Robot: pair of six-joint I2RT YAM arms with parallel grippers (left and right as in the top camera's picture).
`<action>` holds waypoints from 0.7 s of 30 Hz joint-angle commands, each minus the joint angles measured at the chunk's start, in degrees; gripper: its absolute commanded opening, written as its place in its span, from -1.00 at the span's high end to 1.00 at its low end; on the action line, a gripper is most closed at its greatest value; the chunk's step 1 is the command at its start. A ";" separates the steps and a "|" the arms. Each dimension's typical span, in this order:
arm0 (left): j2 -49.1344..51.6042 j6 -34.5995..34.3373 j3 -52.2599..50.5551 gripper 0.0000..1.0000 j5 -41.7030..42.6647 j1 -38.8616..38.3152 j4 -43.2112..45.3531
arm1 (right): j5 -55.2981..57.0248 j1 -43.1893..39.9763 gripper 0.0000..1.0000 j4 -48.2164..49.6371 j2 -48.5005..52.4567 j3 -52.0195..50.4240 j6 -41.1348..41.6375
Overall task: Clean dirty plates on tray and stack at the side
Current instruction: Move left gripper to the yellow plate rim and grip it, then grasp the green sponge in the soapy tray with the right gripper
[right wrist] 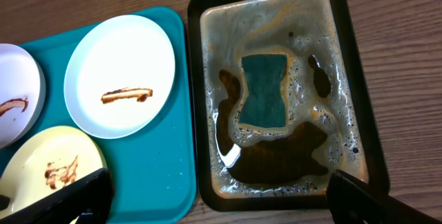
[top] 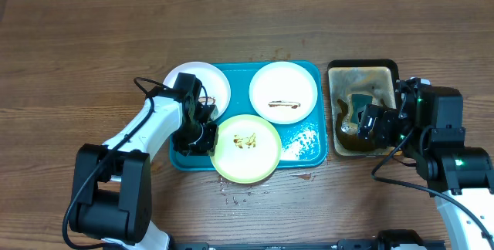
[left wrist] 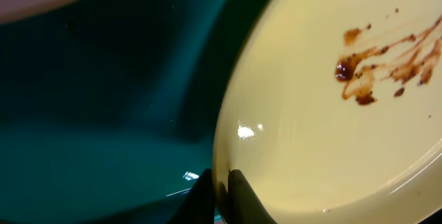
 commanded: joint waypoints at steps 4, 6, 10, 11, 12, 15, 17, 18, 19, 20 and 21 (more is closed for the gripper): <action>0.37 -0.22 1.11 0.92 -0.79 -0.17 0.22 | -0.33 0.22 -0.96 0.55 -0.28 1.79 0.04; 0.37 -0.22 1.11 0.92 -0.79 -0.17 0.26 | -0.33 0.22 -0.85 1.38 -0.28 1.79 0.04; 0.37 -1.57 1.11 0.92 -0.74 -0.17 0.83 | -0.35 0.22 -0.55 2.29 0.50 2.49 0.07; 0.37 -1.84 1.11 0.92 -0.70 -0.17 0.90 | -0.35 0.22 -0.54 1.95 1.20 3.19 0.07; 0.37 -1.95 1.11 0.92 -0.61 -0.17 0.94 | -0.35 0.22 -0.54 1.22 2.40 4.42 0.07; 0.37 -1.95 1.11 0.92 -0.61 -0.17 1.07 | -0.35 0.22 -0.54 -1.01 6.91 8.44 0.04; 0.37 -1.95 1.11 0.92 -0.61 -0.17 1.05 | -0.33 0.22 -0.54 -2.43 10.78 11.06 0.04; 0.37 -1.95 1.11 0.91 -0.61 -0.17 1.05 | -0.33 0.22 -0.54 -2.69 12.66 11.87 0.04; 0.37 -1.95 1.11 0.92 -0.61 -0.17 1.05 | -0.33 0.22 -0.54 -2.64 14.51 12.33 0.04; 0.37 -1.97 1.11 0.92 -0.59 -0.17 1.05 | -0.33 0.22 -0.54 -2.29 16.68 12.55 0.04; 0.37 -2.01 1.11 0.92 -0.59 -0.17 1.03 | -0.26 0.22 -0.55 -1.88 18.80 12.55 0.07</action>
